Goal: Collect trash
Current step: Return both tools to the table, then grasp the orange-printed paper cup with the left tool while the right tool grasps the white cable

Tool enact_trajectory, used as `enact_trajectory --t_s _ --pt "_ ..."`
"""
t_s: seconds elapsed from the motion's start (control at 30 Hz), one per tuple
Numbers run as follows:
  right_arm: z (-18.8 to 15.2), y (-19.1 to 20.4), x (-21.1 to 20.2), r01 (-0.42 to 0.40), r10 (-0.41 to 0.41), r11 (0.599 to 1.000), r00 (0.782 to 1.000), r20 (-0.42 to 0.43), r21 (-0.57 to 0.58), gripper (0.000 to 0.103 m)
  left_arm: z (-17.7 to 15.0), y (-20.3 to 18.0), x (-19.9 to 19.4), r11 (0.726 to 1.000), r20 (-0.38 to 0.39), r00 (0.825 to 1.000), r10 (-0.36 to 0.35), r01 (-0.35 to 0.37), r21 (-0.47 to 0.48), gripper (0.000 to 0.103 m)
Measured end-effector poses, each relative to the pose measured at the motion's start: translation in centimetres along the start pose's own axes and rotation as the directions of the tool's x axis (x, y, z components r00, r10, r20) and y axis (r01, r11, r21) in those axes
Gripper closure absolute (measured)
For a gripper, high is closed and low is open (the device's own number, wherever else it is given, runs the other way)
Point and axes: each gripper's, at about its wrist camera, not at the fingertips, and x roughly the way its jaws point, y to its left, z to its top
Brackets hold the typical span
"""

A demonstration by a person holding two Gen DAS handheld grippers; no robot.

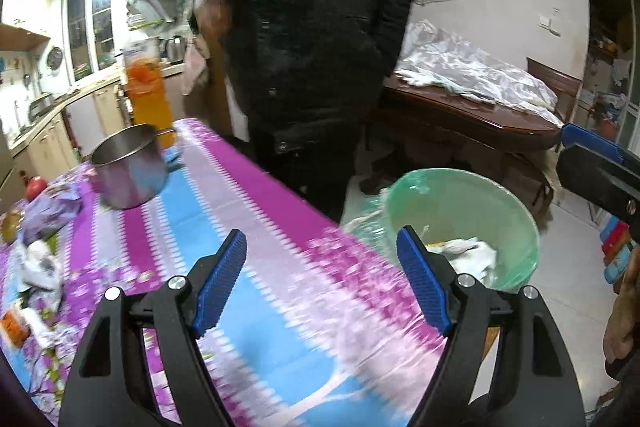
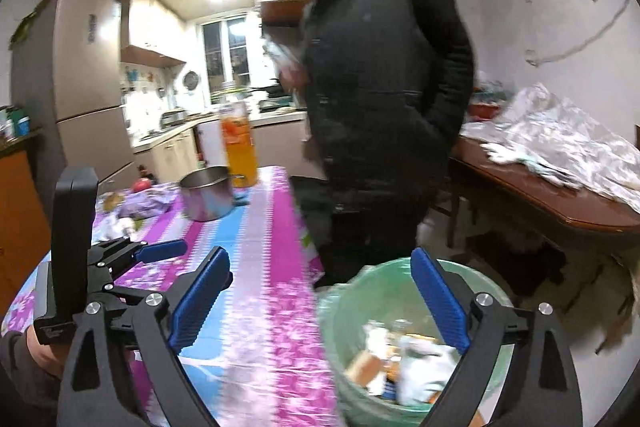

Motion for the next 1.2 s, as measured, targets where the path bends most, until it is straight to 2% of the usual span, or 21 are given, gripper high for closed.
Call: enact_trajectory --t_s 0.2,0.4,0.57,0.7,0.83,0.87,1.0,1.07,1.13,1.2 --pt "-0.3 5.7 1.8 -0.12 0.12 0.992 0.993 -0.017 -0.028 0.011 -2.5 6.4 -3.2 0.994 -0.011 0.995 0.1 -0.1 -0.052 0.029" --pt "-0.2 11.6 3.9 -0.229 0.226 0.971 0.973 -0.049 -0.071 0.011 -5.1 13.8 -6.6 0.967 -0.036 0.976 0.215 -0.217 -0.129 0.029" --pt "-0.1 15.5 4.7 -0.3 0.294 0.948 0.953 -0.072 -0.106 0.011 -7.8 21.1 -9.5 0.93 -0.078 0.946 0.315 -0.324 -0.171 0.029" --pt "-0.4 18.3 5.7 -0.349 0.337 0.928 0.936 -0.107 -0.13 0.011 -9.6 27.0 -11.2 0.904 -0.12 0.912 0.393 -0.407 -0.127 0.029" --pt "-1.1 22.4 7.4 -0.431 0.404 0.886 0.899 -0.17 -0.171 0.012 -11.1 32.2 -12.0 0.898 -0.153 0.897 0.416 -0.431 -0.088 0.029" --pt "-1.4 23.5 8.1 -0.453 0.42 0.873 0.886 -0.195 -0.179 0.015 -11.4 33.1 -12.1 0.899 -0.154 0.896 0.416 -0.43 -0.078 0.029" --pt "-2.3 27.5 11.1 -0.523 0.461 0.83 0.839 -0.289 -0.195 0.026 -12.2 35.7 -12.0 0.932 -0.154 0.924 0.351 -0.36 -0.033 0.029" --pt "-2.9 29.5 12.6 -0.548 0.471 0.811 0.819 -0.328 -0.203 0.028 -12.2 36.3 -11.4 0.949 -0.145 0.939 0.313 -0.315 0.009 0.029" --pt "-3.2 31.1 14.1 -0.574 0.486 0.795 0.796 -0.361 -0.194 0.028 -12.2 36.4 -10.5 0.957 -0.143 0.947 0.289 -0.284 0.052 0.029" --pt "-3.6 32.8 15.5 -0.588 0.49 0.783 0.783 -0.384 -0.201 0.028 -12.2 36.5 -9.5 0.963 -0.145 0.953 0.264 -0.253 0.09 0.029"
